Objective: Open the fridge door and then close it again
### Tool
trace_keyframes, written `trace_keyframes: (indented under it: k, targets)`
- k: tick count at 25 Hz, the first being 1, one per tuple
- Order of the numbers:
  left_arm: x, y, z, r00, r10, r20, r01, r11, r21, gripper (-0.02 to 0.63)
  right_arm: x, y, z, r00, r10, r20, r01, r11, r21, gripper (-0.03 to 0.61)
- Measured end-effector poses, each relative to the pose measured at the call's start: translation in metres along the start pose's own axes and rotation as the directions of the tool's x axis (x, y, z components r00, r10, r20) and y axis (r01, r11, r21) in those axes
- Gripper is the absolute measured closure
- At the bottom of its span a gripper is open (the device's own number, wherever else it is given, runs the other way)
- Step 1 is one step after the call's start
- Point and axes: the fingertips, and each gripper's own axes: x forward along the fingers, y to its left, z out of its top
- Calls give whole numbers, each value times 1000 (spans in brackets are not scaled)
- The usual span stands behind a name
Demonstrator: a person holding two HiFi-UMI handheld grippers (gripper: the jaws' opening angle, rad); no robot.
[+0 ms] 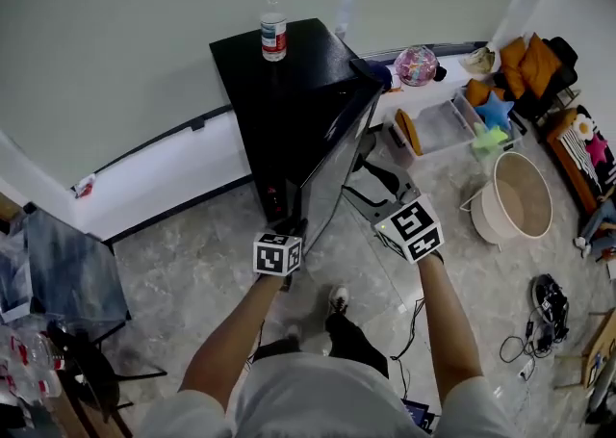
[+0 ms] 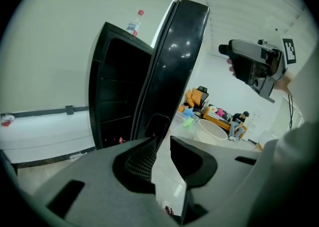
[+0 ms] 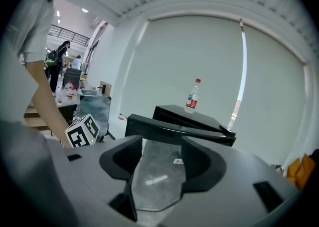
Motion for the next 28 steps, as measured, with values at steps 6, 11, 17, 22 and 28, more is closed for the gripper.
trace_keyframes:
  k: [6, 11, 17, 22, 28]
  targets:
    - [2, -33, -14, 997, -79, 5, 79, 996, 51, 548, -30, 16, -17, 996, -93, 3, 93, 990, 105, 336]
    - [7, -55, -19, 997, -63, 43, 59, 995, 79, 548, -59, 23, -31, 986, -168, 0, 166, 969, 181, 327]
    - [10, -87, -29, 996, -88, 35, 85, 993, 88, 548, -87, 27, -35, 970, -242, 6, 232, 937, 261, 319]
    - [18, -123, -36, 989, -148, -16, 149, 983, 104, 546, -83, 32, -23, 970, -237, 45, 211, 925, 316, 303]
    - [32, -160, -43, 969, -241, -56, 247, 955, 164, 546, -74, 34, -27, 970, -244, 18, 221, 904, 365, 285]
